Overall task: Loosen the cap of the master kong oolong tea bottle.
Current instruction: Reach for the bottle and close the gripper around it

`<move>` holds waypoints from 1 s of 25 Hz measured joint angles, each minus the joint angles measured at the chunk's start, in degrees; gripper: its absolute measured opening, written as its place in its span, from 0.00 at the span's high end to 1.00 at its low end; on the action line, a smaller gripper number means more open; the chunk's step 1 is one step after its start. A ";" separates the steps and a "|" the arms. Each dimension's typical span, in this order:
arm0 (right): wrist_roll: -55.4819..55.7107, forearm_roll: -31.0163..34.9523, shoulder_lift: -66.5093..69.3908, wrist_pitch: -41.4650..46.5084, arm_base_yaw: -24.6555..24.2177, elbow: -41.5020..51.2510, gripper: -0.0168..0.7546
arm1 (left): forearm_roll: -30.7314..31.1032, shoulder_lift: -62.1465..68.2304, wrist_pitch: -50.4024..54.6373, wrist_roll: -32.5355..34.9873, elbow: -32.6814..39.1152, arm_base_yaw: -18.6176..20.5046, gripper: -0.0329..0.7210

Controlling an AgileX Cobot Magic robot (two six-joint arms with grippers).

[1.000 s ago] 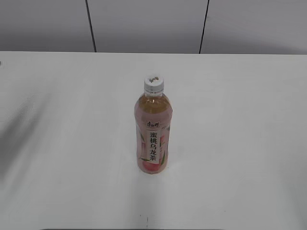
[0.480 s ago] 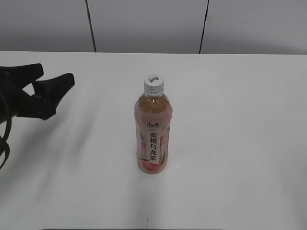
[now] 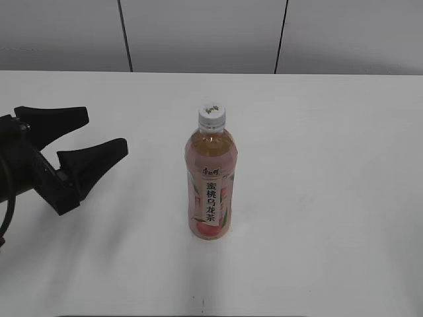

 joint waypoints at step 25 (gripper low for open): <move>0.00 0.00 0.00 0.00 0.00 0.00 0.27 | 9.49 4.18 -4.19 0.00 0.00 0.00 0.21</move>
